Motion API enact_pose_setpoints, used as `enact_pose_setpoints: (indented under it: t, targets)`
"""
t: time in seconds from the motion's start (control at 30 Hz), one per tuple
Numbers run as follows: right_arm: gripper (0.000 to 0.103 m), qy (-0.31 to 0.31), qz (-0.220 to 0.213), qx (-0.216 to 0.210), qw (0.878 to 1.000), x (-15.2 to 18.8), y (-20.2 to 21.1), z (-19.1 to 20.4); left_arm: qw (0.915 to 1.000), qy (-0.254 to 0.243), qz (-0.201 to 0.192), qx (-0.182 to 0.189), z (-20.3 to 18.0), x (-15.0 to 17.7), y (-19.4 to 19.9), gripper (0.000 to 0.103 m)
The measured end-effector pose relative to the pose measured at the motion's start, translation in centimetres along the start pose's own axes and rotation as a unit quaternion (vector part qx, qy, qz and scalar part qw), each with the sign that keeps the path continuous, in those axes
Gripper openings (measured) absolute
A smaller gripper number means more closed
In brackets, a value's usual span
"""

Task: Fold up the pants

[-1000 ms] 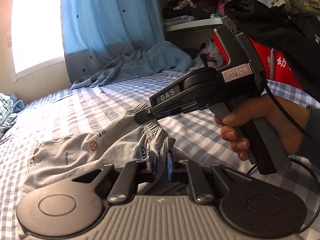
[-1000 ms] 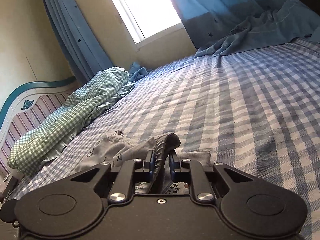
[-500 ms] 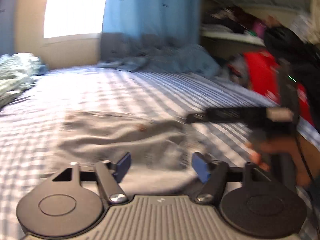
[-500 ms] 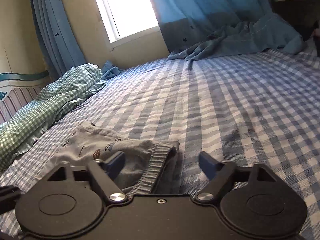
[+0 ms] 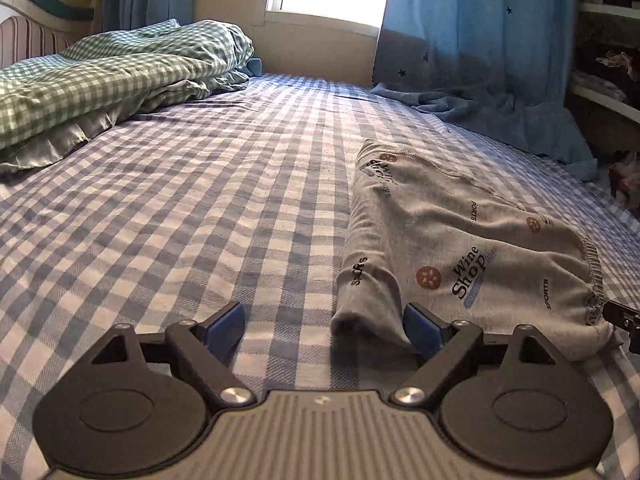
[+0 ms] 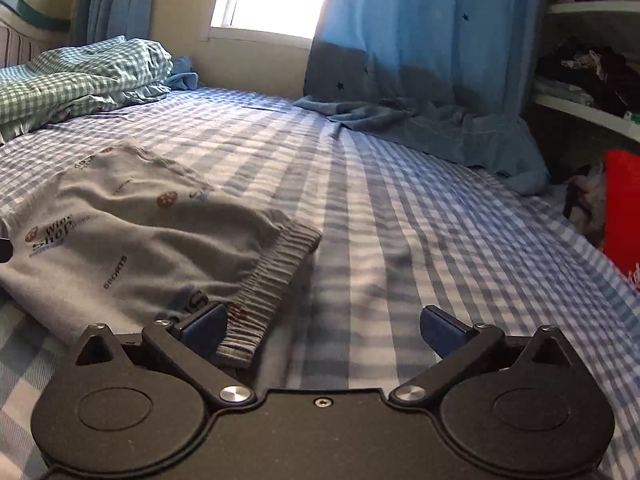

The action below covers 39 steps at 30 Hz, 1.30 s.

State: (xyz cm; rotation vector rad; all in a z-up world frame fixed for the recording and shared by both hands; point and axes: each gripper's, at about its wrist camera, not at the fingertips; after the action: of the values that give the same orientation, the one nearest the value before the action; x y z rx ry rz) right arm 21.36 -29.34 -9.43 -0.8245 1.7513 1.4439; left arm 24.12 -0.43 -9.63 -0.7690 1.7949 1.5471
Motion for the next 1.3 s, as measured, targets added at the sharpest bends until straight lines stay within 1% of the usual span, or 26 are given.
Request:
enact_pose_setpoints:
  t: [0.07,0.13,0.17,0.23,0.3,0.37,0.43,0.47,0.5,0.6,0.67,0.77,0.8,0.83,0.9,1.0,1.13,1.2,1.23,1.3]
  targets:
    - [0.102,-0.029,0.010,0.010,0.999,0.8,0.2,-1.1,1.0000,0.000,0.002,0.000,0.1,0.1,0.0,0.090]
    - [0.102,-0.038,0.031,0.026,0.998,1.1,-0.2,-1.6,0.9999,-0.013,0.007,-0.006,-0.3,-0.1,0.0,0.090]
    - [0.102,-0.040,0.031,0.019,0.999,1.2,0.0,-1.8,0.9997,-0.018,0.012,-0.008,-0.5,-0.5,0.0,0.090]
    - [0.102,-0.045,0.004,0.016,0.999,0.9,0.8,-1.9,0.9998,-0.015,0.009,-0.007,-0.5,-1.1,0.7,0.091]
    - [0.102,-0.025,-0.033,0.025,0.999,-0.3,1.5,-1.4,0.9999,-0.002,-0.016,0.003,-0.4,-2.6,1.4,0.094]
    - [0.102,-0.009,-0.063,0.030,0.998,-2.1,1.3,-0.6,0.9988,0.011,-0.047,0.008,-0.5,-4.7,1.6,0.103]
    - [0.102,0.004,-0.079,0.020,0.997,-4.0,0.2,0.6,0.9976,0.008,-0.069,0.005,-1.2,-7.0,0.7,0.103]
    - [0.102,0.013,-0.086,0.016,0.996,-4.8,-0.6,1.4,0.9972,-0.002,-0.074,0.005,-1.8,-8.2,-0.4,0.103]
    - [0.102,0.025,-0.091,0.016,0.995,-5.5,-1.5,2.2,0.9971,-0.013,-0.075,0.003,-2.4,-9.2,-1.6,0.103]
    - [0.102,0.060,-0.076,0.012,0.995,-6.7,-4.5,4.3,0.9968,-0.042,-0.066,-0.011,-3.9,-11.1,-5.9,0.103]
    - [0.102,0.085,-0.077,0.018,0.993,-6.6,-5.9,5.3,0.9966,-0.063,-0.048,-0.022,-4.8,-11.4,-9.1,0.103]
    - [0.102,0.137,-0.067,0.057,0.987,-5.4,-8.0,5.9,0.9944,-0.088,-0.021,-0.055,-5.4,-10.9,-12.9,0.103]
    - [0.102,0.141,-0.067,0.053,0.986,-4.8,-8.4,5.7,0.9947,-0.085,-0.011,-0.058,-5.3,-10.6,-13.7,0.103]
    - [0.102,0.132,-0.068,0.045,0.988,-4.4,-8.6,5.3,0.9962,-0.070,0.000,-0.052,-5.1,-10.3,-14.3,0.103]
    - [0.102,0.116,-0.065,0.036,0.990,-4.4,-8.7,4.8,0.9982,-0.039,0.005,-0.046,-4.4,-10.3,-14.6,0.103]
    - [0.102,0.105,-0.058,0.028,0.992,-4.4,-9.0,4.4,0.9987,-0.025,0.014,-0.043,-3.7,-10.2,-14.9,0.103]
    - [0.102,0.104,-0.057,0.026,0.993,-4.3,-9.0,4.5,0.9980,-0.036,0.011,-0.050,-3.9,-10.2,-14.6,0.103]
    - [0.102,0.099,-0.059,0.020,0.993,-4.3,-8.9,4.2,0.9977,-0.045,0.003,-0.051,-4.0,-10.4,-13.9,0.103]
    - [0.102,0.092,-0.066,0.014,0.993,-4.4,-8.3,4.0,0.9971,-0.049,0.002,-0.058,-4.1,-10.4,-13.3,0.103]
    - [0.102,0.070,-0.085,0.020,0.994,-4.7,-6.3,3.5,0.9953,-0.064,-0.002,-0.073,-4.5,-10.4,-11.6,0.103]
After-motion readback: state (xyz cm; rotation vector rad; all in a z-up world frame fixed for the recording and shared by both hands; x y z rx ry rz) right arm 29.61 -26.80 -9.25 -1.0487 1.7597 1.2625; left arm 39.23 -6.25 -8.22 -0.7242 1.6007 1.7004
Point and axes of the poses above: each gripper's, at about its wrist camera, not at the fingertips, and y roughly against the way its jaws point, z to its left, x to its underside, and after that the axes turned 3 degrees about -y, right-handed
